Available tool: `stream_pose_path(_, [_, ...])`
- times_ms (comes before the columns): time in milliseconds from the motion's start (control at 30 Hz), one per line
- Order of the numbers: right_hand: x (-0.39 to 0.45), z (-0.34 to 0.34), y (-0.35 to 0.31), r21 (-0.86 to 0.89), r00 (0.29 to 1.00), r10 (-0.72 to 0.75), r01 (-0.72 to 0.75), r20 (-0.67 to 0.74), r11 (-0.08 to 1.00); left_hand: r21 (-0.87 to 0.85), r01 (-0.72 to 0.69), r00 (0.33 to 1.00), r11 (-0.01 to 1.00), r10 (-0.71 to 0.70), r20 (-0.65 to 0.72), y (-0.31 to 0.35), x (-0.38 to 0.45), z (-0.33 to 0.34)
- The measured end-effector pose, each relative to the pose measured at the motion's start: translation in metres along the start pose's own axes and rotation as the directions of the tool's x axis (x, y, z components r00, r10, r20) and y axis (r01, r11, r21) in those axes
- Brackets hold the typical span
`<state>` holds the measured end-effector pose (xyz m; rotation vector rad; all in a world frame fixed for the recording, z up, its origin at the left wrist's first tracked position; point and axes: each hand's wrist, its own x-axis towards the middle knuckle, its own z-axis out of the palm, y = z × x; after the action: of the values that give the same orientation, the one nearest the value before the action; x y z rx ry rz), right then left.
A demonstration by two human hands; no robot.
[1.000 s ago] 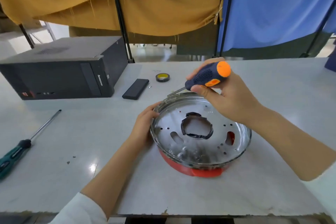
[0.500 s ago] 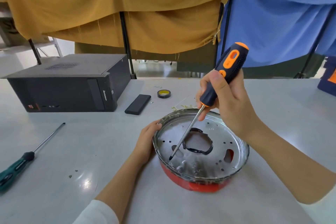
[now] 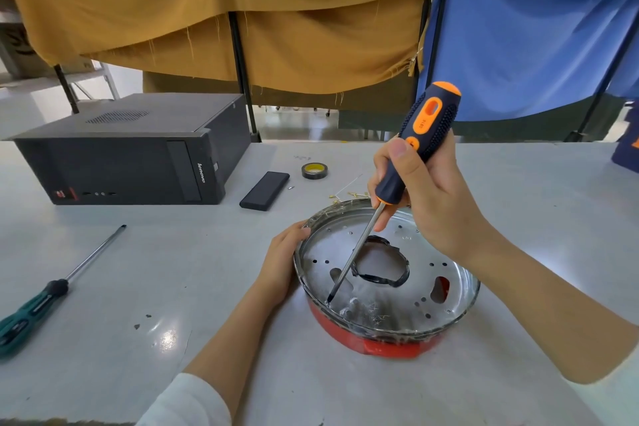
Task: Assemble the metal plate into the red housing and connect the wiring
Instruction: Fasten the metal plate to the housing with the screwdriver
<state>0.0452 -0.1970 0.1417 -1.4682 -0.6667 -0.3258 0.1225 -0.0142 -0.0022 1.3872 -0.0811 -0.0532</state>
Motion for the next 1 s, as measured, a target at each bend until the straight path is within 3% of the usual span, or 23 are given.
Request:
stream_pose_path(433, [0.005, 0.005, -0.002, -0.041, 0.999, 0.02, -0.018, 0.041, 0.999, -0.028, -0.016, 1.0, 0.999, 0.016, -0.004, -0.003, 0.001, -0.001])
stream_pose_path(800, [0.022, 0.022, -0.016, -0.181, 0.927, 0.093, -0.028, 0.363, 0.983, 0.047, -0.028, 0.999, 0.999, 0.029, -0.016, -0.005, 0.007, -0.003])
stream_pose_path(867, [0.024, 0.025, -0.018, -0.175, 0.934, 0.094, -0.034, 0.344, 0.984, 0.07, -0.029, 0.999, 0.997, 0.03, -0.01, -0.005, 0.006, -0.003])
stream_pose_path(1000, [0.026, 0.035, -0.012, -0.218, 0.992, 0.056, -0.03, 0.112, 0.976, 0.092, -0.032, 0.999, 0.995, 0.033, -0.015, -0.003, 0.002, -0.002])
